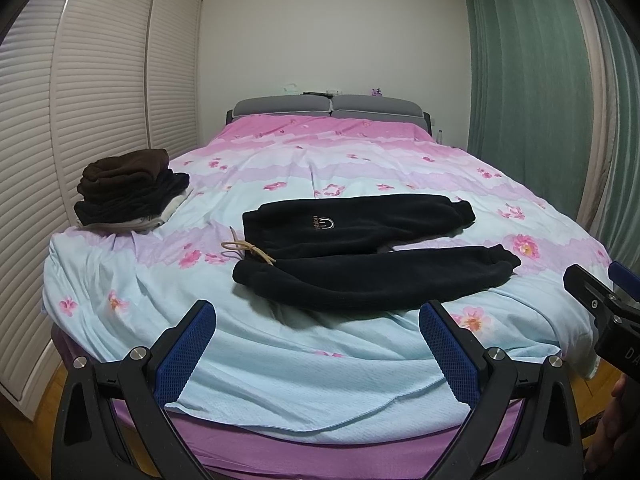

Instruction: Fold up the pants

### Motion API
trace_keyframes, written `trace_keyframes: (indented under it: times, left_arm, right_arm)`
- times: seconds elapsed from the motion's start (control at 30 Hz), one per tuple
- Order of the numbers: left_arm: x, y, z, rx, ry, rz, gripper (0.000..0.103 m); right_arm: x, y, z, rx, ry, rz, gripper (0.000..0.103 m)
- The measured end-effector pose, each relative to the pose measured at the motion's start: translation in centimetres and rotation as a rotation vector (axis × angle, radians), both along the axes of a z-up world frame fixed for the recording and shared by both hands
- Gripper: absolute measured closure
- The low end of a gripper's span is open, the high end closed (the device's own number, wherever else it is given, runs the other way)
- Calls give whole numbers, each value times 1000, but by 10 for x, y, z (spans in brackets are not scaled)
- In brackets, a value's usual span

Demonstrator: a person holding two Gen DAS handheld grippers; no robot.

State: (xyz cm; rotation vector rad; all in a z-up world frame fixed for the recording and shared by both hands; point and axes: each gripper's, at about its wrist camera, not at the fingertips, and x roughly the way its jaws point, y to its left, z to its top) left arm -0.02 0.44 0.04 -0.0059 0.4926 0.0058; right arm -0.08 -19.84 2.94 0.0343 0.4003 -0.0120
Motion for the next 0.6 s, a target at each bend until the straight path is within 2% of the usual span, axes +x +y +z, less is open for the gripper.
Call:
trace_keyframes:
  times: [0.6]
  left_arm:
    - [-1,2,0,-1,-1,0,0]
  right_arm:
    - [1,-2,-2,3,4,-3,0]
